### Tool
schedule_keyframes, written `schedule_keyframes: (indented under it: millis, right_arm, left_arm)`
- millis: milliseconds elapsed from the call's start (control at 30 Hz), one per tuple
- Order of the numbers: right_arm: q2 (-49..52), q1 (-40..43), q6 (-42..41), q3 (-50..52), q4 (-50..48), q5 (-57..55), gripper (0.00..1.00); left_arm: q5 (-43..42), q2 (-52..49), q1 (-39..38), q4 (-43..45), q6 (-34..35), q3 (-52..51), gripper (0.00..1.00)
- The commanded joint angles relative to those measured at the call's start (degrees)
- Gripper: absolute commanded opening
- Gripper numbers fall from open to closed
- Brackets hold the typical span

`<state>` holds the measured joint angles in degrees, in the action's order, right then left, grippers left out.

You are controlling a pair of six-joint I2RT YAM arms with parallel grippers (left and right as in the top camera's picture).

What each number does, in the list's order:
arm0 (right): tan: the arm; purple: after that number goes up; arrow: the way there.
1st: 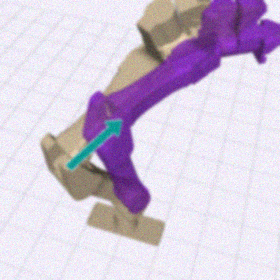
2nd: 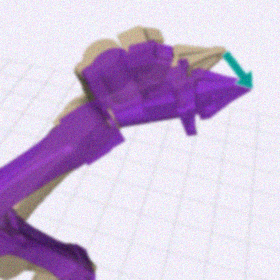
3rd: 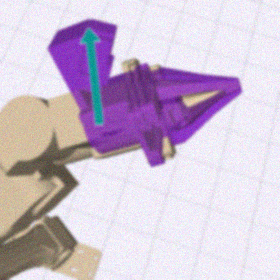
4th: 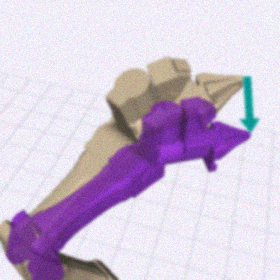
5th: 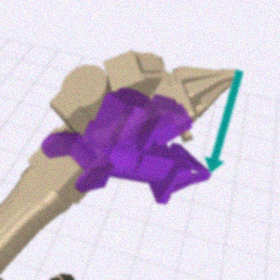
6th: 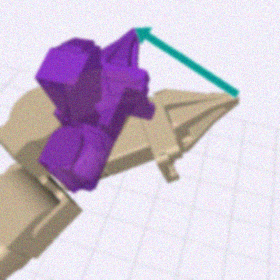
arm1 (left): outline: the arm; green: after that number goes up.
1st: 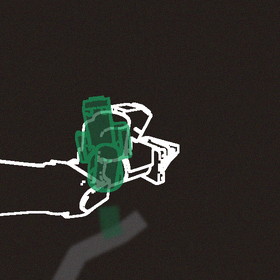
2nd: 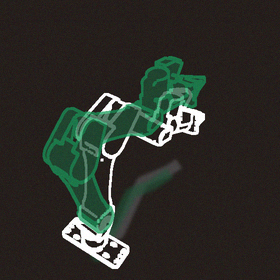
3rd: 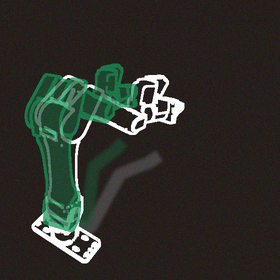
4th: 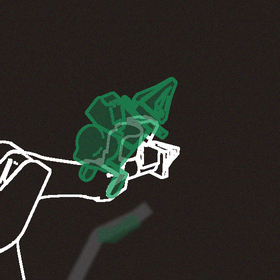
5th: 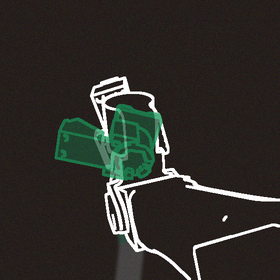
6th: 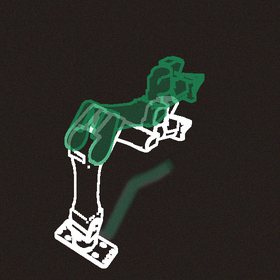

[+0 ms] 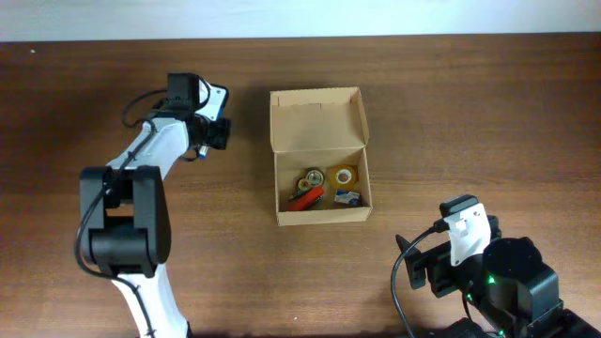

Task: Pack container
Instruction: 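Move the left gripper back over the blue marker, then lower the left gripper and grasp the blue marker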

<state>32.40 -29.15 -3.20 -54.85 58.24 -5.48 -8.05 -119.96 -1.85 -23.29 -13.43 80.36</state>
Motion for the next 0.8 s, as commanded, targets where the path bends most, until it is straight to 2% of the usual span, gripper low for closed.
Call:
schedule_keyframes:
  millis: [0, 267, 400, 767]
  right_arm:
    - [-0.39, -0.46, -0.17, -0.07, -0.17, -0.31, 0.99]
    - [-0.39, -0.46, -0.17, -0.07, -0.17, -0.31, 0.99]
    - [-0.39, -0.46, -0.17, -0.07, -0.17, -0.31, 0.99]
    - [-0.39, -0.46, -0.17, -0.07, -0.17, -0.31, 0.99]
  left_arm:
    - [-1.62, -1.22, 0.15, 0.20, 0.57, 0.26, 0.54]
    - [-1.64, -1.33, 0.15, 0.74, 0.59, 0.26, 0.53]
    - [-1.68, -1.97, 0.13, 0.50, 0.81, 0.26, 0.46]
    - [-1.62, -2.91, 0.13, 0.15, 1.01, 0.24, 0.44]
